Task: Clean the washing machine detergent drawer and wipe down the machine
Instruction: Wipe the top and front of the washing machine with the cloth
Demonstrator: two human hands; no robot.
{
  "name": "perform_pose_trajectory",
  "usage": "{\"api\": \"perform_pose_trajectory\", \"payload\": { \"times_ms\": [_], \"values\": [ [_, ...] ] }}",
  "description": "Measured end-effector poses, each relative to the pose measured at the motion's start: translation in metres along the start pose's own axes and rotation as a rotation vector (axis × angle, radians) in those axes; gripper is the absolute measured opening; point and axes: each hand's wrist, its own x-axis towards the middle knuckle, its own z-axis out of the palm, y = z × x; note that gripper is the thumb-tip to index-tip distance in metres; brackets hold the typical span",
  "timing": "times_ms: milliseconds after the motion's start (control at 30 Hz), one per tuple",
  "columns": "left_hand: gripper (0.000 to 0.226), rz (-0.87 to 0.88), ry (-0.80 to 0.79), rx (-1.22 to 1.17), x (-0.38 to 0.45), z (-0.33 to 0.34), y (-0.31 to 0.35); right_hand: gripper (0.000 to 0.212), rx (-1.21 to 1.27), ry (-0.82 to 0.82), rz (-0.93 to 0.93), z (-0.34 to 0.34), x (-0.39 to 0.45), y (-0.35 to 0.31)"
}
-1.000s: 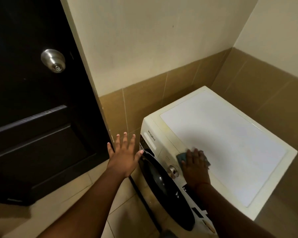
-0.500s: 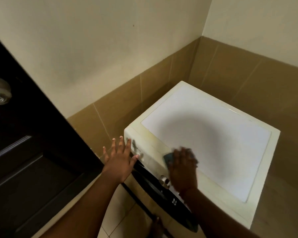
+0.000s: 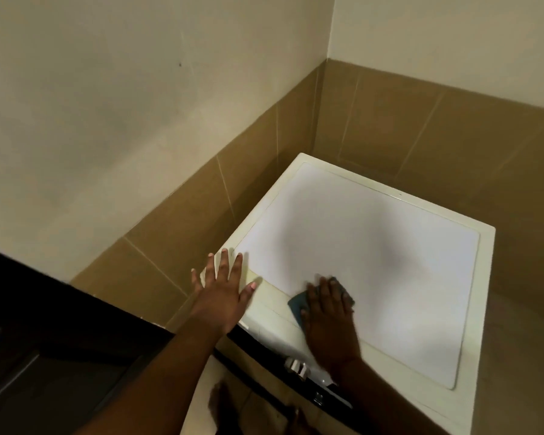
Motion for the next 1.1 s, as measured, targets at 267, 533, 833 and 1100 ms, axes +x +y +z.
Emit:
{"api": "perform_pose_trajectory", "payload": {
  "times_ms": [267, 533, 833, 1100],
  "values": [
    [0.092, 0.191, -0.003, 0.068, 0.073, -0.002, 0.015, 0.058, 0.009, -0.017, 0.175, 0.0, 0.009, -0.015],
    [0.096, 0.342, -0.047, 0.118, 0.132, -0.003, -0.016, 0.058, -0.056, -0.029, 0.356, 0.0, 0.018, -0.034],
    [0.079, 0.461, -0.072, 0.108, 0.166, 0.001, -0.027, 0.059, -0.038, -0.009, 0.502, 0.014, 0.021, -0.091],
    [0.072, 0.534, -0.098, 0.047, 0.179, -0.007, -0.039, 0.059, -0.106, -0.037, 0.373, 0.014, 0.042, -0.11]
  ]
}}
